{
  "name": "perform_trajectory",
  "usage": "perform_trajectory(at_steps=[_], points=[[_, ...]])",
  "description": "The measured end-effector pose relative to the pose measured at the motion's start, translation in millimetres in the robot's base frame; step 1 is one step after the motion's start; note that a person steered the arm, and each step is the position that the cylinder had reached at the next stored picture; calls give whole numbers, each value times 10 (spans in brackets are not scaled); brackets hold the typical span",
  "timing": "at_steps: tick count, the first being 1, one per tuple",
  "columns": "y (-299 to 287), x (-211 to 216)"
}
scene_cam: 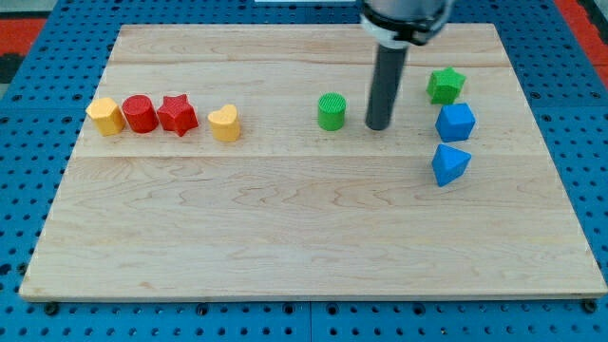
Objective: Slide the green circle horizontal to the greenstar
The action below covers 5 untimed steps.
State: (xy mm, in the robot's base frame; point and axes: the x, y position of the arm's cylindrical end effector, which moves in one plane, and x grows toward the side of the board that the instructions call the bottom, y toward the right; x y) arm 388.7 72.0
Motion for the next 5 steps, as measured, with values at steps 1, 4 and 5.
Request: perform_trajectory(at_steps=[1, 4, 5], points=[[-249, 78], [744, 814], [857, 804]])
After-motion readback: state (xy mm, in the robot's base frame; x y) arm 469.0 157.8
